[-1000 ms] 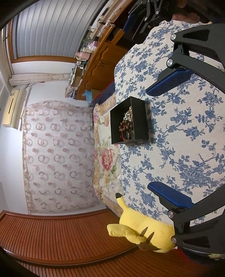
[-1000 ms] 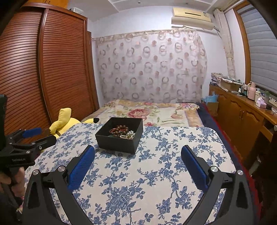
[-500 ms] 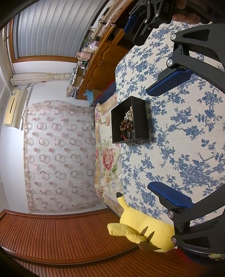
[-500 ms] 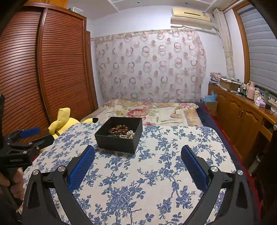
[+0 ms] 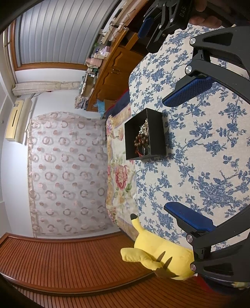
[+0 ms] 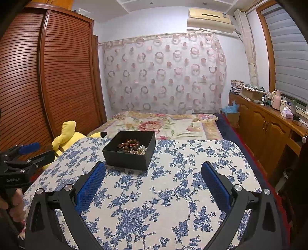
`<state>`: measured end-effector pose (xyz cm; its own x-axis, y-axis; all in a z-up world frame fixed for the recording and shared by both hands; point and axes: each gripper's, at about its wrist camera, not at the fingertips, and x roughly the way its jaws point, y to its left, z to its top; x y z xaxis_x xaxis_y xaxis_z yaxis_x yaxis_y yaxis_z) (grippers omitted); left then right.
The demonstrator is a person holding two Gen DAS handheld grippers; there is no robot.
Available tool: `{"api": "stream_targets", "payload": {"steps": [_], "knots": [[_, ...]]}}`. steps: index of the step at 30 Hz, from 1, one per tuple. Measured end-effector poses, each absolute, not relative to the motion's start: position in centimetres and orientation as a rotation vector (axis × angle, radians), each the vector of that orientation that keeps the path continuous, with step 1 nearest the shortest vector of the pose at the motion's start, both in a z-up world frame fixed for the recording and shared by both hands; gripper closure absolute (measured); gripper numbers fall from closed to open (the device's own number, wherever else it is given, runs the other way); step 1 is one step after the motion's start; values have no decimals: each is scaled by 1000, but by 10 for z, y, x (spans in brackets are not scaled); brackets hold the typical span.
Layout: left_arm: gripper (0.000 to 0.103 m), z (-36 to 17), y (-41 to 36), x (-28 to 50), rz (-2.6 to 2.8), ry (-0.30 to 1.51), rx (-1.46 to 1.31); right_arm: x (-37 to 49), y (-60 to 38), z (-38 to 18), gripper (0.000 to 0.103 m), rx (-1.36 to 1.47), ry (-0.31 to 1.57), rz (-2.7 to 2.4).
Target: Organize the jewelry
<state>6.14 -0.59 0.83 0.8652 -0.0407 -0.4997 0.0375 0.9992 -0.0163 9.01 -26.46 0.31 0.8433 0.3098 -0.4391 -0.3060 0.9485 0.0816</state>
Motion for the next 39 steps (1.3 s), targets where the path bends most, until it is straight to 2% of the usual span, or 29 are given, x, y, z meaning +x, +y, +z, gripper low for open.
{"api": "stream_targets", "payload": {"steps": [39], "knots": [[8,20,-7,58,-39,506,-4,90,-266,3,3,10,461,322]]}}
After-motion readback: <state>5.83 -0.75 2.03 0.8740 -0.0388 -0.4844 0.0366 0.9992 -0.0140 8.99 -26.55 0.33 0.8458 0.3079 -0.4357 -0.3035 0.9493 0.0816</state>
